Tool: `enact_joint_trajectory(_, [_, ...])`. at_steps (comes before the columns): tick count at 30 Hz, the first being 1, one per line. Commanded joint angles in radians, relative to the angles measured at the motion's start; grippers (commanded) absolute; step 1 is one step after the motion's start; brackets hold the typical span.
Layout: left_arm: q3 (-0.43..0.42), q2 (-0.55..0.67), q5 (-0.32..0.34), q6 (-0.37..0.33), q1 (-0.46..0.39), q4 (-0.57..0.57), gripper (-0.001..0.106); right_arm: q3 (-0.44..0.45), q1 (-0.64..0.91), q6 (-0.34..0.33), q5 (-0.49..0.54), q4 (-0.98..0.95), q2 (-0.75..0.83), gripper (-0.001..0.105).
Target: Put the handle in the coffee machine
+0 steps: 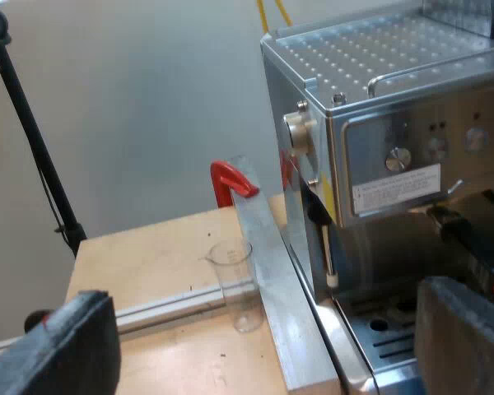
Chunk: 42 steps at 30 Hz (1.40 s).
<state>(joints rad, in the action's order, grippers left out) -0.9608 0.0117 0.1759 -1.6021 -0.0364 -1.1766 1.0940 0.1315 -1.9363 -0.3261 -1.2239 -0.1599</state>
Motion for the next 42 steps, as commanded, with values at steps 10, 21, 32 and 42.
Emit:
enact_joint_trajectory(10, [0.013,0.129,-0.006,-0.009,-0.005,-0.167,0.075,-0.074,0.005,-0.004,-0.016,-0.128,0.22,0.067])
enact_joint_trajectory(21, [0.013,0.143,-0.006,0.014,-0.005,-0.208,0.075,-0.077,0.005,-0.004,-0.054,-0.193,0.215,0.067])
enact_joint_trajectory(32, [0.013,0.143,-0.006,0.014,-0.01,-0.16,0.075,-0.081,0.005,-0.004,-0.054,-0.161,0.215,0.067])
enact_joint_trajectory(42, [0.117,0.143,-0.006,-0.037,-0.01,0.084,0.075,-0.16,0.005,-0.004,-0.054,0.062,0.215,0.067])
